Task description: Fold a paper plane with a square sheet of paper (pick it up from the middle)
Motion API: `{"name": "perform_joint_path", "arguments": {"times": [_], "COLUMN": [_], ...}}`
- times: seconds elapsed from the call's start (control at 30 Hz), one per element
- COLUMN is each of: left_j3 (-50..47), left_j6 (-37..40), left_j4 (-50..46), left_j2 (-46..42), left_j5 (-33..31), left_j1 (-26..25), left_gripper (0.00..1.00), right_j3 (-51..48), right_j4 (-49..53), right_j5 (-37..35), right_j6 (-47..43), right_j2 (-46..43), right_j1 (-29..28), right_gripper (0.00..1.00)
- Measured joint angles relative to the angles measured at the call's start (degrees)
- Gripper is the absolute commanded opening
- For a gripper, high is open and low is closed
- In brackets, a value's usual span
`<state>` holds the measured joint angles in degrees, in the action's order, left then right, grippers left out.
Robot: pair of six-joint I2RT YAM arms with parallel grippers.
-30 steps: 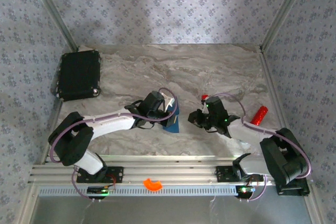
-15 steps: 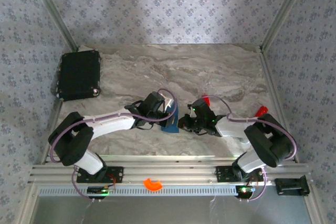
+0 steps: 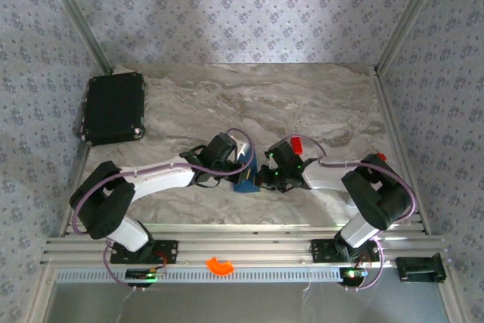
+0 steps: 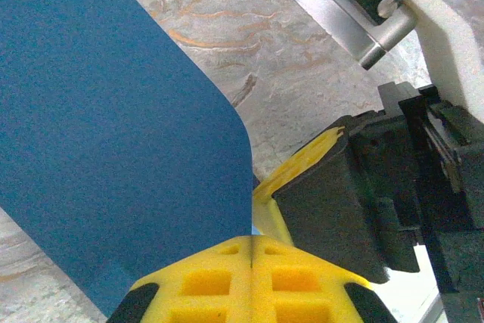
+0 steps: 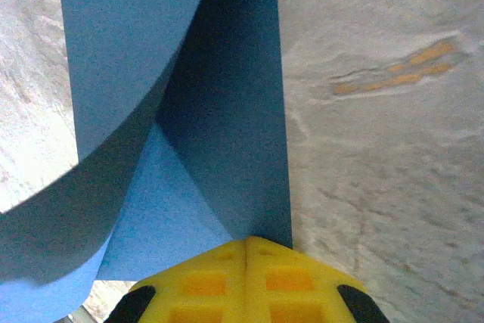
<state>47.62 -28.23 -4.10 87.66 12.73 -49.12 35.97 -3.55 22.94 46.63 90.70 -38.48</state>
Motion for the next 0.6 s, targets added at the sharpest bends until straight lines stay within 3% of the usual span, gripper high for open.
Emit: {"name": "perform_joint_path", "arguments": {"times": [0.3, 0.6], "left_j3": [-1.4, -2.36], "left_j6": [-4.0, -5.75], "left_j4": [3.06, 4.22], "left_j2": [1.77, 1.77], "left_j5": [0.09, -0.33], "left_j1": [0.0, 0.0], "left_gripper": [0.02, 0.02], "right_j3": [0.72, -2.16], "right_j4": [5.05, -6.71], "right_j5": [1.46, 2.32], "right_j6": [-4.46, 3.37], "right_j2": [-1.7, -2.8], "right_j1": [2.97, 1.44], "right_gripper": [0.09, 0.1]}}
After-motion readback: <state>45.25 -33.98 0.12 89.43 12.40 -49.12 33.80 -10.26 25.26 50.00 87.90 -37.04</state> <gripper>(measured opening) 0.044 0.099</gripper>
